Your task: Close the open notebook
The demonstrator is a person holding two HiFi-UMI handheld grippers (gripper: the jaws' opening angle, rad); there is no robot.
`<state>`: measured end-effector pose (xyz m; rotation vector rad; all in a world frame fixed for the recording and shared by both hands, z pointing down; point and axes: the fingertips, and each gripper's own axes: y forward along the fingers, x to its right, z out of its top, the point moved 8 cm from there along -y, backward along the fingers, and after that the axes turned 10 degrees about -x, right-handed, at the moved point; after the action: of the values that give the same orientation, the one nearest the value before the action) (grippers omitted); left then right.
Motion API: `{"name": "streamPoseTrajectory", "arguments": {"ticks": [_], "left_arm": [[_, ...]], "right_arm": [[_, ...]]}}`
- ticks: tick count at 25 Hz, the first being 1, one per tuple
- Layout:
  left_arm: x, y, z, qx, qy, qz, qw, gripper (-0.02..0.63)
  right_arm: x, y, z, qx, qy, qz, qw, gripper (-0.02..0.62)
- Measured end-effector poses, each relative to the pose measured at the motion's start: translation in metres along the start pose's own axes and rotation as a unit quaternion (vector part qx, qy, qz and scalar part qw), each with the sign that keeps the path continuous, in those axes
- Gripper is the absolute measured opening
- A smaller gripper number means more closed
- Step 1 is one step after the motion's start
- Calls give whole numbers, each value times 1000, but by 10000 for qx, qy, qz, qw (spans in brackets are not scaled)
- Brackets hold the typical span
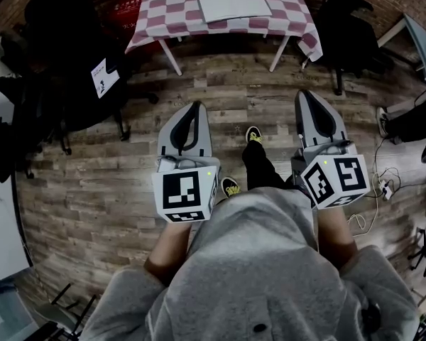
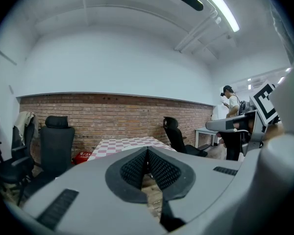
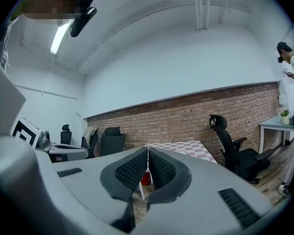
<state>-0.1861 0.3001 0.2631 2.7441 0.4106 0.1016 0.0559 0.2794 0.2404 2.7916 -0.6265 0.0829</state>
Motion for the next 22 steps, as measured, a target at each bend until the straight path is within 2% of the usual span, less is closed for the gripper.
{"name": "streamPoseTrajectory", "arguments": {"ticks": [14, 22], "left_arm": [[-4, 31, 10, -40, 89, -25, 9999, 9], [3, 54, 15, -33, 115, -197, 9997, 9]], "right_arm": [[31, 26, 8, 69, 34, -144, 9999, 28], [47, 32, 5, 11, 61, -254, 9997, 28]]}}
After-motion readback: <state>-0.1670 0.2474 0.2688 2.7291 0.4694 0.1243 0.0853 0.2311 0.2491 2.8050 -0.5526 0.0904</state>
